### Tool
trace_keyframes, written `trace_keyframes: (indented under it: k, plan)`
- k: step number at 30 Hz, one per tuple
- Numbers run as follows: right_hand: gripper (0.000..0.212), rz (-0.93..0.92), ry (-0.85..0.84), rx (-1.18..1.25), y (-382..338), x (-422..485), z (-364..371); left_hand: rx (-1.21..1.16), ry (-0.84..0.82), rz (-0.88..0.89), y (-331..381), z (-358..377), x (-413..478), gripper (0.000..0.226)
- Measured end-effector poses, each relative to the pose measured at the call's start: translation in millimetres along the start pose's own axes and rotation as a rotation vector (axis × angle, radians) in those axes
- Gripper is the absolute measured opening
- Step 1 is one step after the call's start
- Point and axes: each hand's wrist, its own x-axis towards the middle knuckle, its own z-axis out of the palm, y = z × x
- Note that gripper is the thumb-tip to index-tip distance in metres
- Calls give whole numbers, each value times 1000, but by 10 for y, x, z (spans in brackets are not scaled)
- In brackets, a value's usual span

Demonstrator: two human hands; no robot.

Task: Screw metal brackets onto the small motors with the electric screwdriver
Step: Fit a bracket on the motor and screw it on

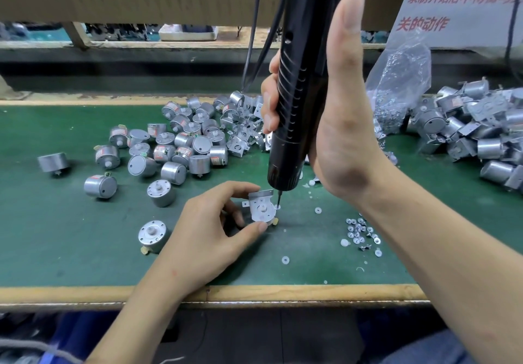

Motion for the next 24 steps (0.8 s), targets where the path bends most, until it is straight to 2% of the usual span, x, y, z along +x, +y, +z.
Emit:
trace_keyframes:
  k: [8, 16, 24]
  plan:
    - [57, -35, -12, -22, 45, 6, 2, 5, 1, 13, 26, 13, 13, 42]
    - [57, -4, -71, 22, 131, -28, 60, 11, -9, 27, 51, 14, 17, 38]
    - [60, 19, -56, 16, 155, -43, 81, 5, -13, 24, 65, 12, 14, 38]
